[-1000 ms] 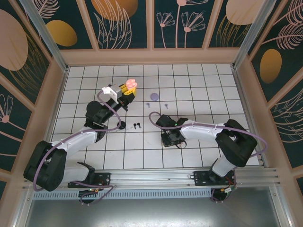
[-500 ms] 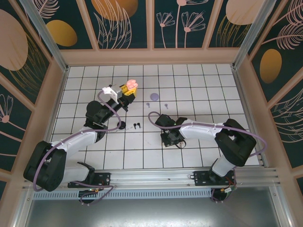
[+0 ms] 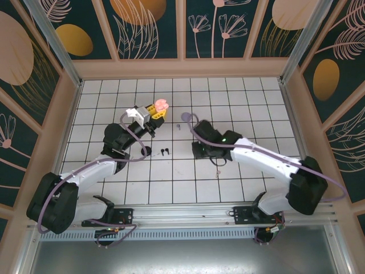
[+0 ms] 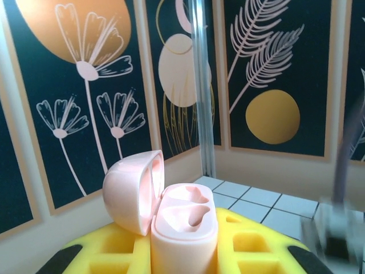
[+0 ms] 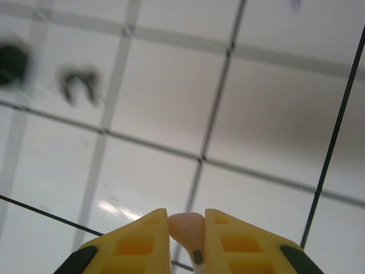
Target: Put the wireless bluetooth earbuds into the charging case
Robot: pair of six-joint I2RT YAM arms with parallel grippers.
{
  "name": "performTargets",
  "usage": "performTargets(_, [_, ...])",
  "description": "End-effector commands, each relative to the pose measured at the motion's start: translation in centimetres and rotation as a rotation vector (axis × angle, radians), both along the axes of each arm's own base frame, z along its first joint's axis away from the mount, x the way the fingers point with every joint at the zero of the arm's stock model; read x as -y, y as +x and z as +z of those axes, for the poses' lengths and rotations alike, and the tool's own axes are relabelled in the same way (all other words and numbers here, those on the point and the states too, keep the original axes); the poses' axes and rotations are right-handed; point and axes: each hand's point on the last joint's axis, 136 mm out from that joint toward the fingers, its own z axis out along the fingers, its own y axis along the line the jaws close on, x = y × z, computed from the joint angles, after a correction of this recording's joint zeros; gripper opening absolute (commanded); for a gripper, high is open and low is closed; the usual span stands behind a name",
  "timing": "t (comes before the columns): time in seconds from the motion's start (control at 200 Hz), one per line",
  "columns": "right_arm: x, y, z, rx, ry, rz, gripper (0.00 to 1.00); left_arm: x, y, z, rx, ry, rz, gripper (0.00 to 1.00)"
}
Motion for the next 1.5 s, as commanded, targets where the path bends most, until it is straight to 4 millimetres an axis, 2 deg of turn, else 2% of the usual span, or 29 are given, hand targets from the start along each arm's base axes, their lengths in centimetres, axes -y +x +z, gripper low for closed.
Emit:
performTargets(0.0, [-0.1,1.9,8.1,0.184,0.107,-0.007,0.17,0.6,-1.4,0.7,0.103,0.03,-0.013,0.0])
performTargets(0.12, [-0.8,2.7,15.3,0.341,0.233,0.013,0.17,1.5,-2.0,0.4,0.145,0.05,-0.009,0.0])
performTargets(0.22, [-1.6,2.6,19.8,0.454,0.343,0.062,0.17,2.1,-2.3,0.2,0.169,0.055,-0.005,0.0])
performTargets(0.3, [-2.2,2.3,22.5,0.527,0.423,0.1,0.17,2.6,-2.4,0.2,0.181,0.061,-0.005,0.0])
performTargets(0.425, [-3.0,2.0,24.4,0.589,0.495,0.147,0.18,3.3,-2.3,0.2,0.193,0.07,-0.012,0.0])
performTargets(0.626, [-4.9,1.9,24.6,0.605,0.549,0.221,0.18,4.1,-2.2,0.2,0.183,0.067,-0.044,0.0])
performTargets(0.841, [-6.3,1.9,23.5,0.58,0.562,0.264,0.18,4.5,-2.0,0.4,0.159,0.051,-0.066,0.0])
performTargets(1.146, [-7.0,2.0,21.4,0.56,0.554,0.284,0.18,4.8,-2.2,0.9,0.15,0.041,-0.096,0.0])
performTargets(1.491, [-7.8,2.4,20.4,0.537,0.551,0.291,0.18,5.0,-2.4,1.2,0.144,0.032,-0.11,0.0])
